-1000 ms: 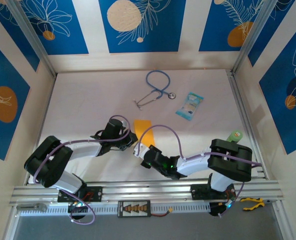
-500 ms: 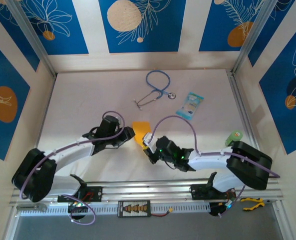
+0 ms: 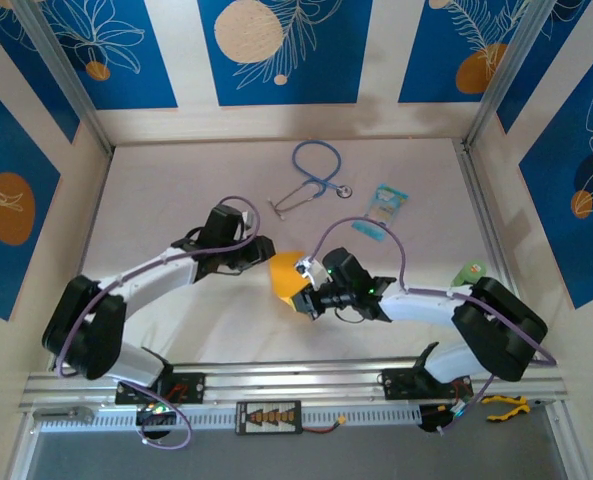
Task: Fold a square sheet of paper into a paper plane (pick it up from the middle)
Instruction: Third fold the triangle at the center of the table.
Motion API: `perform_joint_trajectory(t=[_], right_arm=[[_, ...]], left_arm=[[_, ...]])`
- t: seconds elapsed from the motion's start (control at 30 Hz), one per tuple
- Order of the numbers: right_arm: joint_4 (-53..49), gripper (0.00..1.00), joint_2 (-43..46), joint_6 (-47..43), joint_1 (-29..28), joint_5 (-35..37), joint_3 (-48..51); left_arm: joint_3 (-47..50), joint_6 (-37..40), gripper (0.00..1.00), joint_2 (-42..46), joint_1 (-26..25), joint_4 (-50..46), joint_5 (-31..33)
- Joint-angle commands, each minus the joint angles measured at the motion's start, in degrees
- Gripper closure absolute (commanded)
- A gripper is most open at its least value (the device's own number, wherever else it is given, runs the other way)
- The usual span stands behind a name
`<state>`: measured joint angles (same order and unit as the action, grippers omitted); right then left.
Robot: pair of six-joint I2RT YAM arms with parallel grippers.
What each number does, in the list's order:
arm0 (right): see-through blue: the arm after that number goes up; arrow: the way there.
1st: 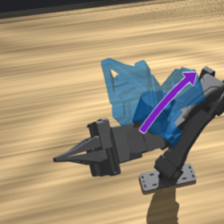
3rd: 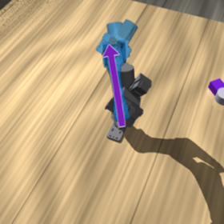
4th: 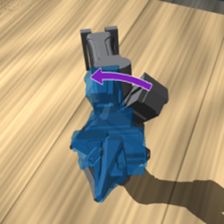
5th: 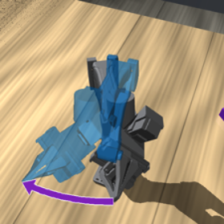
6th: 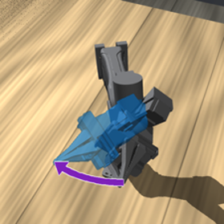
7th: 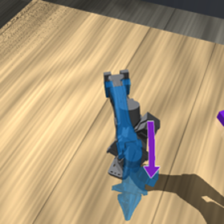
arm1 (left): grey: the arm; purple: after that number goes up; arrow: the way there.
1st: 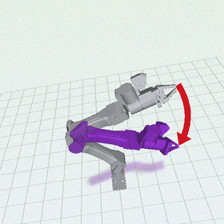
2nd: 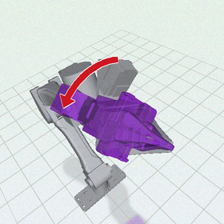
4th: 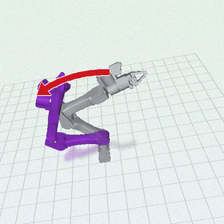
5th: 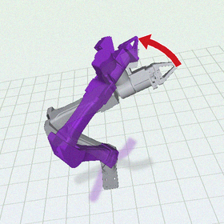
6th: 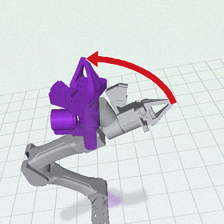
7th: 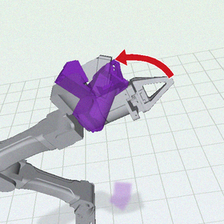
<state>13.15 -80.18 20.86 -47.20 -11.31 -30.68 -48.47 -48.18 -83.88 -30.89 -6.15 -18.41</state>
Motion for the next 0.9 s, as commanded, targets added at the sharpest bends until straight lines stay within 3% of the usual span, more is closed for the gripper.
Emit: perform_joint_trajectory(t=[0.0,0.37,0.87], right_arm=[[-1.6,1.00,-1.7,3.5,0.3,-4.5,-2.3],[2.3,1.00,-6.4,6.2,0.3,-5.6,-2.7],[3.3,1.00,-9.1,8.4,2.7,-6.2,-2.1]], left_arm=[[-4.0,3.9,0.69,-4.3,0.5,-1.5,-5.6],[-9.1,4.1,0.82,-18.1,0.3,1.4,-11.1],[-6.5,5.7,0.90,-24.8,0.1,1.0,-8.4]])
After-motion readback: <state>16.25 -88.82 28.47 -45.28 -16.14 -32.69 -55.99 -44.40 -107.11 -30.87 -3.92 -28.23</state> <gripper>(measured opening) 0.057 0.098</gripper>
